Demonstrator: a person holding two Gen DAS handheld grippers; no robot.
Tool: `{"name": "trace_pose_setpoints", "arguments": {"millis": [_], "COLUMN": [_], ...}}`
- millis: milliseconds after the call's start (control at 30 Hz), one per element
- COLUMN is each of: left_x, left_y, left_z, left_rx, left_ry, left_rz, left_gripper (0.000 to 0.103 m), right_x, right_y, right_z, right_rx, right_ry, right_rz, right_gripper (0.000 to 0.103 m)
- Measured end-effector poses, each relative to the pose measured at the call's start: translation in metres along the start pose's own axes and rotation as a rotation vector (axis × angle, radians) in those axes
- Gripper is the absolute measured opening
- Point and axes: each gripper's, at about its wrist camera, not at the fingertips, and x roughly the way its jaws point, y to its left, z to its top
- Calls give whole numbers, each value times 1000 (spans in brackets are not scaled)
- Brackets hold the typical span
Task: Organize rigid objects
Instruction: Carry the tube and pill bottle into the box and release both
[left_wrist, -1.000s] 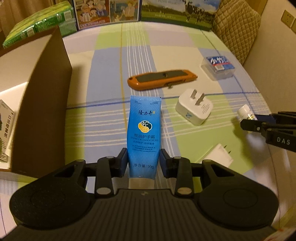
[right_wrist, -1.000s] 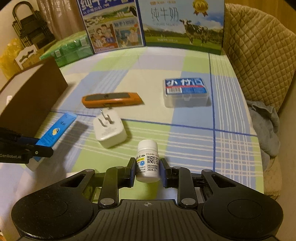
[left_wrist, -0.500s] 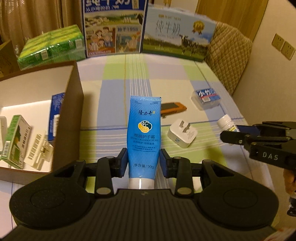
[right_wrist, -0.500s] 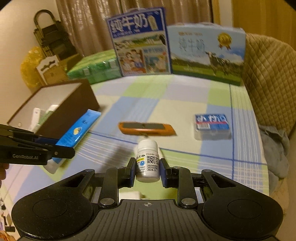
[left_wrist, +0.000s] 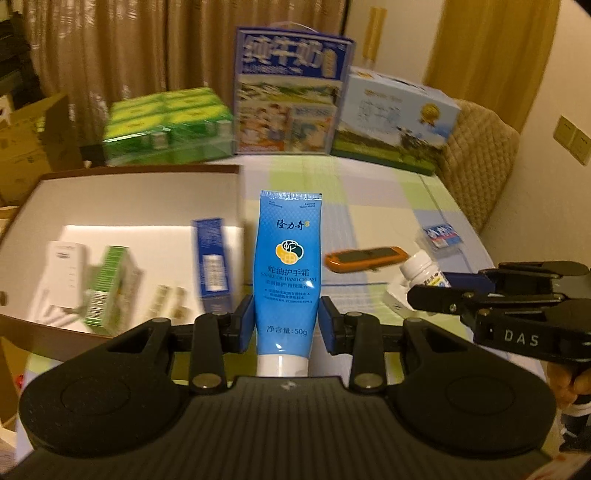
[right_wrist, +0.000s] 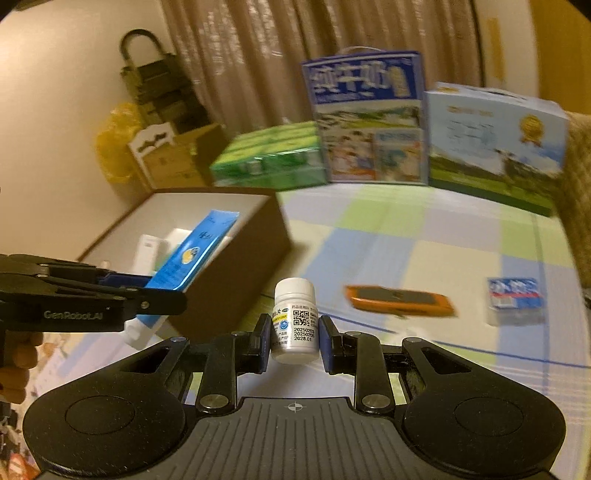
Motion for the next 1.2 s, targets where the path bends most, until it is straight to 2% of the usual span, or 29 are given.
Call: {"name": "trace_pose_setpoints", "arguments": {"millis": [267,567,900,1200], "left_x": [-22,-19,19,65], "left_y": [76,163,238,276], "left_z": [12,32,50,60], "left_rx": [-33,-17,4,39], "left_ry": [-35,-30,39,111], "left_rz": [88,183,220,223], "left_gripper": [31,31,31,31], "right_x": [39,99,155,194], "right_y": [65,114,134,132], "right_z": [25,51,69,80], "right_rx": [-50,-68,-58,-41], "right_ry": [-8,-2,43,89], "right_rz": [85,100,45,-15], "right_gripper": [24,23,23,24]}}
